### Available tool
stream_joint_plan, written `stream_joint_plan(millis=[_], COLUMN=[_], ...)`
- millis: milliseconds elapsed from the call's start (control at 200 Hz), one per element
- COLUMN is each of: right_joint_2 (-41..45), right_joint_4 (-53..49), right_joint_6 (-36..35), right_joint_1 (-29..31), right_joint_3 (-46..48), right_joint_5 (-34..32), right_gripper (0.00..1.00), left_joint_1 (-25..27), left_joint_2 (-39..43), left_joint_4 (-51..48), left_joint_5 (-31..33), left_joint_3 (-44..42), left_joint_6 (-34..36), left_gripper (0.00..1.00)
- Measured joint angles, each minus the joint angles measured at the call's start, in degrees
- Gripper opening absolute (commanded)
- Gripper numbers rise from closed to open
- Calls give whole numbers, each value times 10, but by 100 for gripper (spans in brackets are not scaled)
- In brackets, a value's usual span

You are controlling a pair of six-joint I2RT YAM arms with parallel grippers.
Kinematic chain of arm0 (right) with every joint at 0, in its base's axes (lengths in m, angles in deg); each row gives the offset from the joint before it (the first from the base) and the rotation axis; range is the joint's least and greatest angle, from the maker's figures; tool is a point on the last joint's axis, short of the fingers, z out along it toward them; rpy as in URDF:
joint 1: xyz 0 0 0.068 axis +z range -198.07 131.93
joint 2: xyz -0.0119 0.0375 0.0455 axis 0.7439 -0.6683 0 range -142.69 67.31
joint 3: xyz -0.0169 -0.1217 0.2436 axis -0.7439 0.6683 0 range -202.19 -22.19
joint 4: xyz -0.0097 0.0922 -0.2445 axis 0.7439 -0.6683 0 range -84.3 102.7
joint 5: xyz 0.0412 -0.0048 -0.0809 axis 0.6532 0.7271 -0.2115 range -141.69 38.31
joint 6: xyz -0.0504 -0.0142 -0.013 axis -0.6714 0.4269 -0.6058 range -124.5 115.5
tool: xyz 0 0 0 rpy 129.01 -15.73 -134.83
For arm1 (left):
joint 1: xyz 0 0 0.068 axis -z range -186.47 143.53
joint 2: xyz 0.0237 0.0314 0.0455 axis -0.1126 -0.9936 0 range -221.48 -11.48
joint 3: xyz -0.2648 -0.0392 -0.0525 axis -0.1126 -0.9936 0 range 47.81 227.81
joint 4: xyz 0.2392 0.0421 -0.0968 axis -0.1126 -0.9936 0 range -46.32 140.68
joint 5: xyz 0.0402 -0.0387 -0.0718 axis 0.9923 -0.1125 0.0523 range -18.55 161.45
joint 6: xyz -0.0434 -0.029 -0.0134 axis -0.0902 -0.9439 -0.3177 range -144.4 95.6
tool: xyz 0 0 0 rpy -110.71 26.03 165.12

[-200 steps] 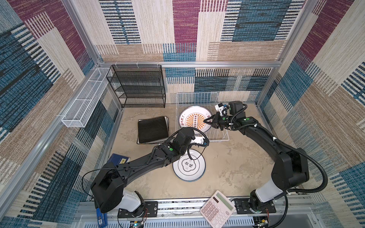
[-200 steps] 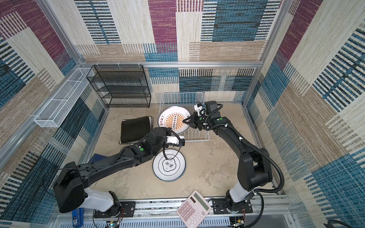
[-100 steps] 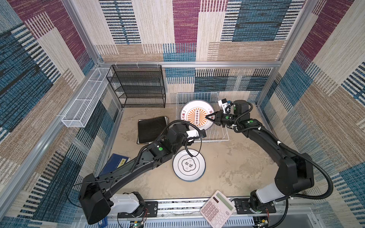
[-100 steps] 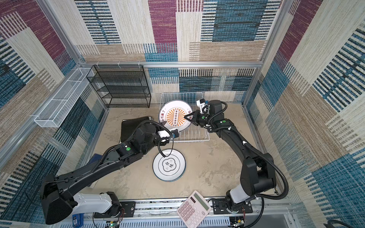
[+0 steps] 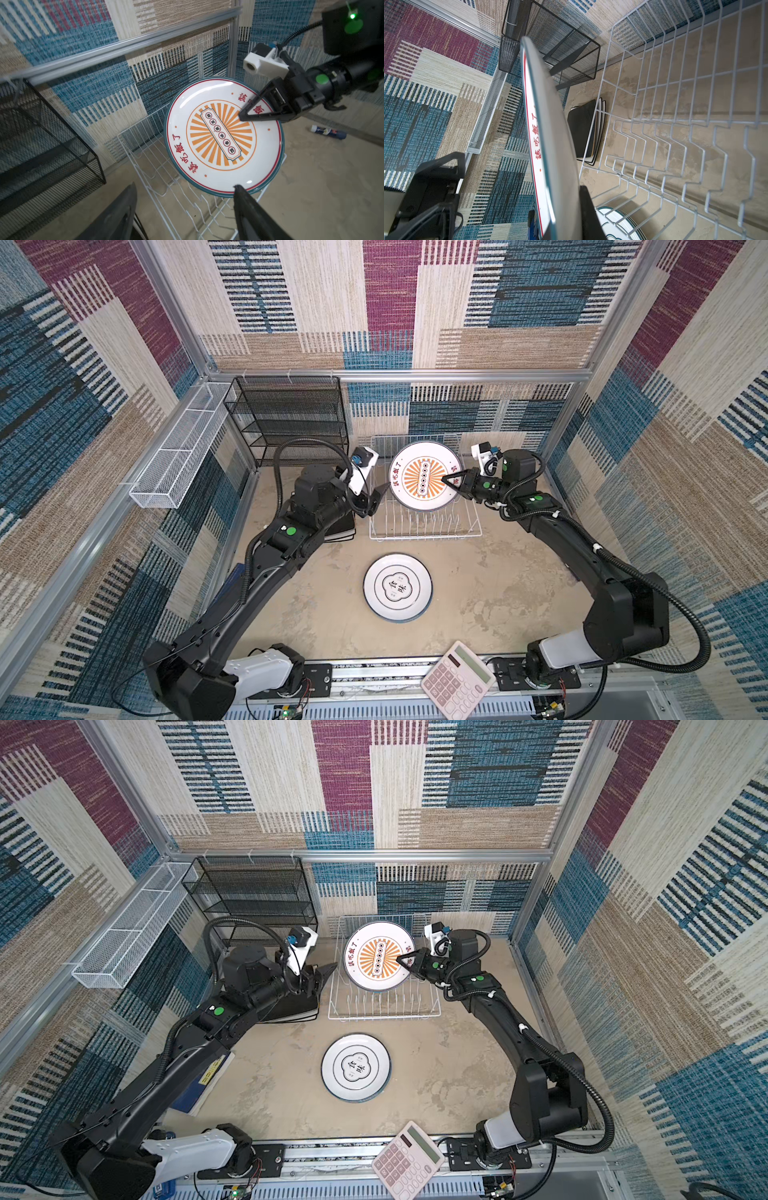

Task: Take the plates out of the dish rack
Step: 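Hold the orange-sunburst plate upright while the right gripper grasps its opposite edge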

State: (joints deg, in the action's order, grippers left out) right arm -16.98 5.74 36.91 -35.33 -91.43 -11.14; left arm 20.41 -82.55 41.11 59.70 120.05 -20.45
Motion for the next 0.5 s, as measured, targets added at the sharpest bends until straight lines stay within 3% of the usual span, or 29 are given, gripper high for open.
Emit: stream_joint_plan(millis=[240,496], right_joint_2=[2,-3], right_joint_4=[1,1], right_joint_6=[-10,-19], right_joint_1=[-1,-1], right_joint_3=[4,9], right_joint_5=[11,27], right_gripper=[0,0], left_joint_1=[-64,-63], left_joint_2=[-110,-209], left_joint_4=[8,8], left_joint_5=[-163,-273], left_joint_3=[32,87], left_joint_6=[-234,-342], left_gripper=[74,65])
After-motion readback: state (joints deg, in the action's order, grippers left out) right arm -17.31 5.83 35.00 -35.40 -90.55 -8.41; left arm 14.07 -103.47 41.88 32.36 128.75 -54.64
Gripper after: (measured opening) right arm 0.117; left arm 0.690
